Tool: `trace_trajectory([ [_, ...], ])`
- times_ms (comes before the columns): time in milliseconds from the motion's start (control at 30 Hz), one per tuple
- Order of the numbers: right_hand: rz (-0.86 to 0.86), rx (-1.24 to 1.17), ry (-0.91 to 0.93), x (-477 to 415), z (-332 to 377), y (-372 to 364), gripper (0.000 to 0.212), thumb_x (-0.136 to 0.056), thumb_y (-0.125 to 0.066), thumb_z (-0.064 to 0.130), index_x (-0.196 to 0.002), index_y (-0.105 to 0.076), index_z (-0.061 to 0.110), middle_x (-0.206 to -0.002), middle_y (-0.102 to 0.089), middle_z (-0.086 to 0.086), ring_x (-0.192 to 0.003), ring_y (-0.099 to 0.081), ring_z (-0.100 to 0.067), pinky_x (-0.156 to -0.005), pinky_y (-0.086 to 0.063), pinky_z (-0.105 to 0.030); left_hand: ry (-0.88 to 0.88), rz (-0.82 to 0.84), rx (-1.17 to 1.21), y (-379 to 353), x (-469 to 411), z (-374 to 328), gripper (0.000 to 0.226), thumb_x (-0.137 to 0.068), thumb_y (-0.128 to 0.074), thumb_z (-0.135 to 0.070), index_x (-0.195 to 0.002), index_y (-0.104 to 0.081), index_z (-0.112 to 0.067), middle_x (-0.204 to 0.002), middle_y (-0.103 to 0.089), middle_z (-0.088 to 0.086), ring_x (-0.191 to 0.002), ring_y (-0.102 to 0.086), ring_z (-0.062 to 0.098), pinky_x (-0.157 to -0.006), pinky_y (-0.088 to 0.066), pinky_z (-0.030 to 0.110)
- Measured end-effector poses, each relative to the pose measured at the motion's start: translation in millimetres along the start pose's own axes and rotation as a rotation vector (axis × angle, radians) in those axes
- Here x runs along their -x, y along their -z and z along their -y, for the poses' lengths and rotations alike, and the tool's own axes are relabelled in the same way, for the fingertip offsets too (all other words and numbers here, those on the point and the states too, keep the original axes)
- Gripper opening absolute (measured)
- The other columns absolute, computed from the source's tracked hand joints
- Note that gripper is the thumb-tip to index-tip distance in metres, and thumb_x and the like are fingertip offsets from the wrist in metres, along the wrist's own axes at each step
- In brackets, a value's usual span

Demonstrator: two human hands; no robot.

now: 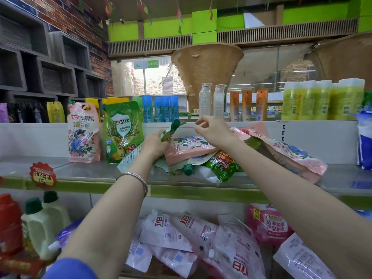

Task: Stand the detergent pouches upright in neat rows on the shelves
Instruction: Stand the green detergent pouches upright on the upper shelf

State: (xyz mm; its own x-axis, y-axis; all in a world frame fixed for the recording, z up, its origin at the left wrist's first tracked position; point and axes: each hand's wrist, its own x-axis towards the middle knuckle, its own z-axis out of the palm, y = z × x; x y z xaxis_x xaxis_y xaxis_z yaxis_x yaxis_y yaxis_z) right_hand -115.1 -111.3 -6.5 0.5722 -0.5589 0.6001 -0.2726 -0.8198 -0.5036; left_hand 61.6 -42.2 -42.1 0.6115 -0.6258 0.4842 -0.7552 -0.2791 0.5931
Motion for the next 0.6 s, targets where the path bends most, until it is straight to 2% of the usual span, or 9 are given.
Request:
trace_trajectory([
  [67,0.033,0.020,-0.011,-1.0,-1.9,-5.7,0.028,-0.094,-0.049,0.026,-0.119,-0.056,0.013,-0.119,-0.060,-0.008,-0.096,-0.055,-0.019,-0.082,-0.047,-0.032,0.000,-0.032,0.000,-3.4,0.0,0.9,0.040,-0.093,-0.050,-0.028,-0.132,-0.052,-0.021,-0.128,-0.058,0.014,-0.114,-0.054,0.032,-0.093,-0.044,0.037],
  [200,0.105,0.066,-0.028,-1.2,0.6,-23.5,0.027,-0.094,-0.049,0.026,-0.115,-0.059,0.013,-0.117,-0.063,-0.007,-0.102,-0.057,-0.022,-0.093,-0.048,-0.041,0.044,-0.165,0.083,-7.8,0.5,5.2,0.024,-0.096,-0.045,-0.019,-0.100,-0.067,-0.011,-0.094,-0.064,0.015,-0.085,-0.054,0.031,-0.075,-0.042,0.036],
  [300,0.143,0.093,-0.029,-6.3,5.6,-38.2,0.030,-0.094,-0.050,0.027,-0.116,-0.061,0.011,-0.120,-0.062,-0.007,-0.108,-0.056,-0.023,-0.093,-0.046,-0.037,0.058,-0.283,0.182,1.2,-5.6,17.0,0.029,-0.098,-0.042,-0.016,-0.093,-0.068,-0.005,-0.095,-0.068,0.018,-0.076,-0.050,0.027,-0.065,-0.036,0.034],
  [433,0.149,0.081,-0.057,-22.3,18.2,-60.3,0.029,-0.094,-0.049,0.024,-0.114,-0.063,0.009,-0.119,-0.063,-0.009,-0.109,-0.056,-0.025,-0.096,-0.045,-0.038,0.075,-0.346,0.314,29.9,-19.3,37.9,0.031,-0.098,-0.043,-0.018,-0.097,-0.065,0.003,-0.097,-0.065,0.021,-0.076,-0.047,0.025,-0.066,-0.032,0.030],
  [533,0.120,0.058,-0.075,-39.2,34.5,-83.1,0.029,-0.094,-0.050,0.023,-0.112,-0.063,0.005,-0.117,-0.064,-0.012,-0.109,-0.056,-0.026,-0.094,-0.045,-0.036,0.080,-0.352,0.483,49.1,-32.5,58.9,0.029,-0.096,-0.048,-0.019,-0.080,-0.064,-0.001,-0.087,-0.064,0.026,-0.068,-0.049,0.024,-0.062,-0.039,0.034],
  [600,0.089,0.012,-0.103,-51.7,48.5,-101.5,0.031,-0.093,-0.050,0.023,-0.112,-0.061,0.001,-0.117,-0.063,-0.015,-0.108,-0.056,-0.029,-0.093,-0.045,-0.038,0.100,-0.343,0.574,61.3,-40.4,72.5,0.027,-0.095,-0.049,-0.019,-0.071,-0.059,-0.012,-0.077,-0.062,0.013,-0.075,-0.055,0.025,-0.071,-0.046,0.038],
])
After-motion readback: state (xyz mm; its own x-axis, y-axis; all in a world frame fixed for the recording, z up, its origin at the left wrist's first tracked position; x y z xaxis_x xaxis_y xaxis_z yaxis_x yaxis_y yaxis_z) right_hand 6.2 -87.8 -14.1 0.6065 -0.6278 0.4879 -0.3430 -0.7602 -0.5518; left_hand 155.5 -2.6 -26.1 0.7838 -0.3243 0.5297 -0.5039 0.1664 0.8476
